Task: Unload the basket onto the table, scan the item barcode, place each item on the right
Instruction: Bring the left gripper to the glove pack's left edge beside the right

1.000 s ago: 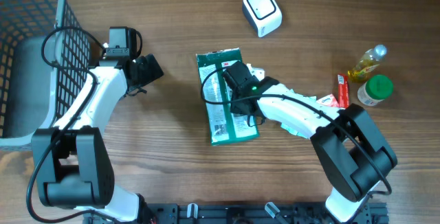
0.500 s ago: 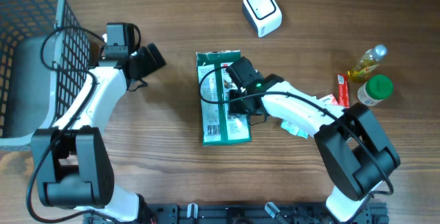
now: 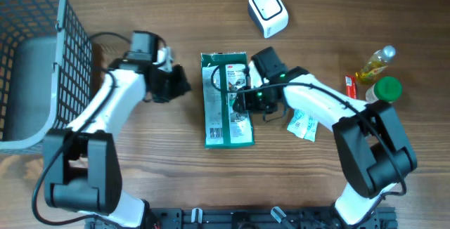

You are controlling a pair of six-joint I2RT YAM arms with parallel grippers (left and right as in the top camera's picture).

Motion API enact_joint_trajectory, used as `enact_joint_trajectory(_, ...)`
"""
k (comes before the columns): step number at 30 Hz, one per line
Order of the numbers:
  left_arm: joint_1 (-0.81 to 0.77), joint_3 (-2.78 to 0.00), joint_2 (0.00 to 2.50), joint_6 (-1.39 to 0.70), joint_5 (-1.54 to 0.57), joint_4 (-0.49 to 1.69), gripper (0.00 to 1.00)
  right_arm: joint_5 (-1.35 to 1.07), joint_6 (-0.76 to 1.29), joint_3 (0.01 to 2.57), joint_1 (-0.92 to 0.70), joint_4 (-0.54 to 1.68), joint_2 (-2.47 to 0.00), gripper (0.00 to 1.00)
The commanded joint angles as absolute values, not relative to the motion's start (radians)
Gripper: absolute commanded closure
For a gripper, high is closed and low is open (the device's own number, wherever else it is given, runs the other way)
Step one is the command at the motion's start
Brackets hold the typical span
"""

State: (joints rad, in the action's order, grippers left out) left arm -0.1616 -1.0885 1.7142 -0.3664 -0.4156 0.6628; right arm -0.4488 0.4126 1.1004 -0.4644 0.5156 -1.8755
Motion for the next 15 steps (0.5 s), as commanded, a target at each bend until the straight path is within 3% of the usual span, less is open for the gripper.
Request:
enact_joint_trajectory(1, -0.257, -1.048, 1.710, -0.313, -0.449, 0.644, 0.96, -0.542, 0.361, 1.083, -0.421, 0.518, -1.889, 0.47)
enact_joint_trajectory(15, -0.329, -1.047, 1.861, -0.313, -0.398, 0.594, 0.96, -0.609, 0.341, 1.013, -0.406, 0.433, -1.890, 0.45)
